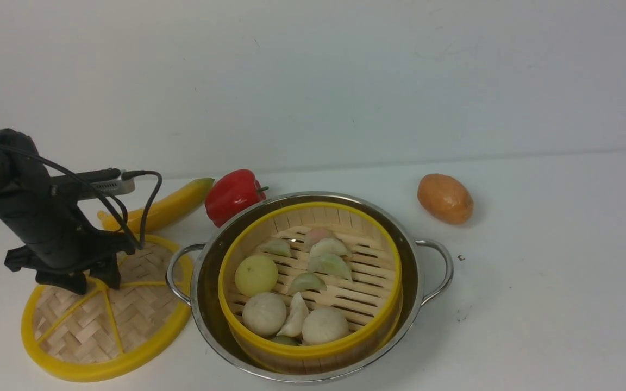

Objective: Place the steamer in the pot on the white table, and put the lid on the steamer.
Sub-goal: 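Grasp the bamboo steamer lid lying on the table by its centre knob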

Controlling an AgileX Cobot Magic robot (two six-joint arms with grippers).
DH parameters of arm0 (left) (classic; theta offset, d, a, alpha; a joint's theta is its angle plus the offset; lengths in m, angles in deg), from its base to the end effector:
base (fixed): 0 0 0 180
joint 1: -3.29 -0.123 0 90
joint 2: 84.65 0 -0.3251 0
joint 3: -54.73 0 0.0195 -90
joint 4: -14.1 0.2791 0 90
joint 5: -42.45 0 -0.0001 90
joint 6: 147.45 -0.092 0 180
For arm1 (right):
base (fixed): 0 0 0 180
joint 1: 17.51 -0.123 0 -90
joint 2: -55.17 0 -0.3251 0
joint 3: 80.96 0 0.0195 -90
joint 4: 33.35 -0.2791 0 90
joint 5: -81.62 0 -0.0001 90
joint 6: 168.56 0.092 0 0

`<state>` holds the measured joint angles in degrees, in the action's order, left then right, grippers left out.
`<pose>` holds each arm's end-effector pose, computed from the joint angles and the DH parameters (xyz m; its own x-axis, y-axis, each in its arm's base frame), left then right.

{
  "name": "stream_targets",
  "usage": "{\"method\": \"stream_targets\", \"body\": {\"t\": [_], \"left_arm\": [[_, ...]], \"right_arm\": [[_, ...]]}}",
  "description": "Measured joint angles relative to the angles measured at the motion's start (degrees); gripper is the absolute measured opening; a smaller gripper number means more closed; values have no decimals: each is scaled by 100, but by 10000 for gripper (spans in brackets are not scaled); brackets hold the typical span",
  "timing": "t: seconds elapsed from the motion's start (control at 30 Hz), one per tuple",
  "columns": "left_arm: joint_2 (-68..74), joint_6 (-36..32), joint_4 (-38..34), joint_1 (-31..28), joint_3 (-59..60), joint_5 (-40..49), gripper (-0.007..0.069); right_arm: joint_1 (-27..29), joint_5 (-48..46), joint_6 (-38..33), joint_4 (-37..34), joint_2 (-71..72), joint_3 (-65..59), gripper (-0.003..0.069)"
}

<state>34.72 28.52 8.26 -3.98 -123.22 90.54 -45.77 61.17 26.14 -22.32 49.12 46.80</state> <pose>0.4221 0.0468 0.1873 -0.9751 -0.1223 -0.1848 -0.1102 0.9911 -0.0740 -0.0025 -0.0084 0.3389 0.1453 0.1640 -0.9757 -0.4270 0.9000 0.0877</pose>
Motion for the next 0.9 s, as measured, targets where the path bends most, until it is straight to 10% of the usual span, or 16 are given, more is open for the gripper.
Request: {"method": "stream_targets", "body": {"t": [0.13,0.9], "left_arm": [[-17,7,75,53,-25,65,57],[-1365,403,1008,53,-303,1277,66]], "right_arm": [[0,-5,0,0,0,0,-9],[0,-79,0,-42,0,0,-9]]}}
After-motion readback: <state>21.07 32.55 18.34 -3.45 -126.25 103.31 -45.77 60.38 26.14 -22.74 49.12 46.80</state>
